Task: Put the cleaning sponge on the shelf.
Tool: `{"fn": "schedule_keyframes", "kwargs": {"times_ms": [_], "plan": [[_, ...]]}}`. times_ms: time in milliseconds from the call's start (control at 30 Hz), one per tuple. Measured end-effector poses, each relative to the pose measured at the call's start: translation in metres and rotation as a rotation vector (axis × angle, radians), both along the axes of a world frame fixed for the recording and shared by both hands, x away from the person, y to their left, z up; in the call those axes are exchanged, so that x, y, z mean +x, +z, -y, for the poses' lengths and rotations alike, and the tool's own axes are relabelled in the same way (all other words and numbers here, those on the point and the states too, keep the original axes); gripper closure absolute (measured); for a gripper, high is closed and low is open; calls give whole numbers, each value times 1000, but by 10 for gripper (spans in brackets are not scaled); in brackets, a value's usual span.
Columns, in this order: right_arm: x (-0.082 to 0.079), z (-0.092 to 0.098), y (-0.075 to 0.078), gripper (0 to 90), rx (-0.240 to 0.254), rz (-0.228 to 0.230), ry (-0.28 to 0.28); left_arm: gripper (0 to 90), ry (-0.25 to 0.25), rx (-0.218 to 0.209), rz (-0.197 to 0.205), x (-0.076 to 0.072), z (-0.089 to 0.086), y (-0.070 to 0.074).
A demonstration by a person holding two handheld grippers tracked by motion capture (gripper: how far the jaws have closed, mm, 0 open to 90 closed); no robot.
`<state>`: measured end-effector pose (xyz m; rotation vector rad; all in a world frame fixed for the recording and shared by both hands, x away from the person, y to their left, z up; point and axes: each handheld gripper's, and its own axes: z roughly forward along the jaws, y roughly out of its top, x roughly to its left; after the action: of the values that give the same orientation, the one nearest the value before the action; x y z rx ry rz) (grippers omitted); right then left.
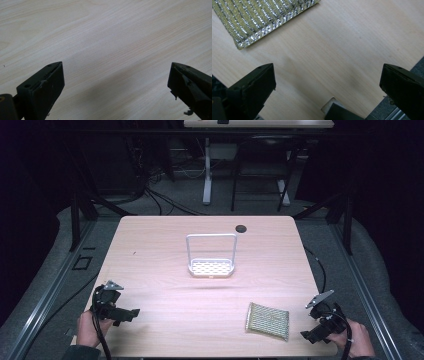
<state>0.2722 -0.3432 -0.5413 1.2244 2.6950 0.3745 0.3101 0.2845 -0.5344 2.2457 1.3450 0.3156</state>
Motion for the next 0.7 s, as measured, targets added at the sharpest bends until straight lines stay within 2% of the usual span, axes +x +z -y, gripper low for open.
{"fn": "schedule_keyframes", "kwargs": {"times_ms": [133, 433, 633, 700], "plan": [[0, -5, 1, 0, 2, -15, 35, 5, 0, -2, 1, 0, 1, 0], [-1, -11, 5, 0, -1, -14, 74, 3, -10, -2, -2, 0, 1, 0], [-1, -24, 9, 37, -2, -24, 102, 1, -12, -7, -7, 1, 2, -1], [-1, -26, 11, 66, -6, -11, 120, 1, -12, -10, -6, 1, 2, -1]]}}
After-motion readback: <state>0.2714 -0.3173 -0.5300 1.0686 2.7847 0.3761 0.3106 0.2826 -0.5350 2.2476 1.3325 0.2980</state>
